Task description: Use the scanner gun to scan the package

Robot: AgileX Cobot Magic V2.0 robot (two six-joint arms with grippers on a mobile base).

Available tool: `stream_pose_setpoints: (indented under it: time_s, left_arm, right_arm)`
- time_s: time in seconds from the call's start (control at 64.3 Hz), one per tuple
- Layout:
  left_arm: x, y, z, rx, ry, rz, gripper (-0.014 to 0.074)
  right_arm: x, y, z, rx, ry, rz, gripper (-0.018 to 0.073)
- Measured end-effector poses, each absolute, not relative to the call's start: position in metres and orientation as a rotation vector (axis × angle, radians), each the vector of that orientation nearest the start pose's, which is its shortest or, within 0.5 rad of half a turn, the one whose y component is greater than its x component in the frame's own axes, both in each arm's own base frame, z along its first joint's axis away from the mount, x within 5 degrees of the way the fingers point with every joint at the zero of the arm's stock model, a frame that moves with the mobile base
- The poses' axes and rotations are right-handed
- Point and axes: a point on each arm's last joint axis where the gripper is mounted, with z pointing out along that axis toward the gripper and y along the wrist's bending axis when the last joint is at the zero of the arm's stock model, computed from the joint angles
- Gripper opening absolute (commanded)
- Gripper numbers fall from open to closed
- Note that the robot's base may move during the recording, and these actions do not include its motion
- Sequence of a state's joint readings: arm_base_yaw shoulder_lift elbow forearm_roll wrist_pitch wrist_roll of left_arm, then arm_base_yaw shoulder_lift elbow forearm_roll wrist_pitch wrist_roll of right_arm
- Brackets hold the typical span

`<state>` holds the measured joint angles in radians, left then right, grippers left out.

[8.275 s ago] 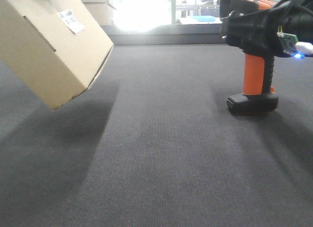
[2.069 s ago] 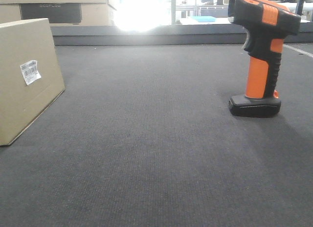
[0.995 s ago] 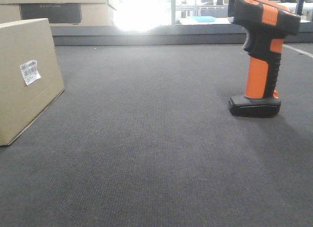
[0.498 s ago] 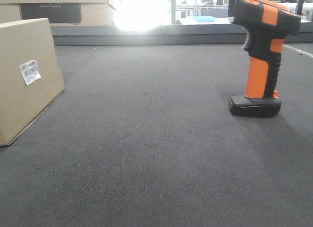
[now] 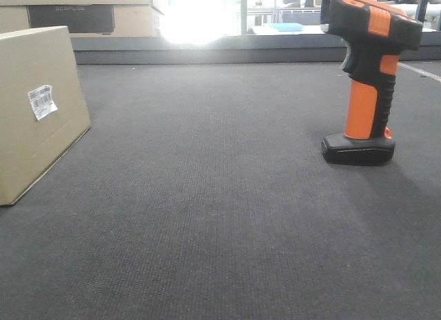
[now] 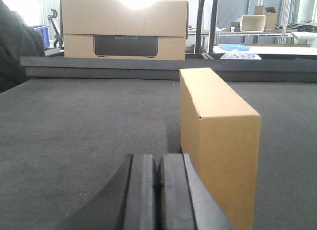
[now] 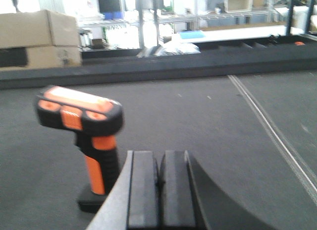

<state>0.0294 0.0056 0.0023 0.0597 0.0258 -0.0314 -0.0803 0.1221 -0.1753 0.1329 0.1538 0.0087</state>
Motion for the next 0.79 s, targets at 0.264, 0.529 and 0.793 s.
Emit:
stream_pose_setpoints:
  time_s: [0.264, 0.529, 0.793]
  left_arm:
    - [0.057, 0.002, 0.21, -0.002, 1.517, 0.047, -0.0111]
    - [0.057, 0.002, 0.21, -0.002, 1.515, 0.047, -0.0111]
    - [0.057, 0.002, 0.21, -0.002, 1.515, 0.047, -0.0111]
  right_arm:
    - [0.056, -0.005, 0.213, 0.184, 1.54, 0.04, -0.0163]
    - [0.057, -0.004, 0.205, 0.126, 1.576, 0.005, -0.0163]
    - [0.057, -0.004, 0.205, 0.138, 1.576, 0.021, -0.0163]
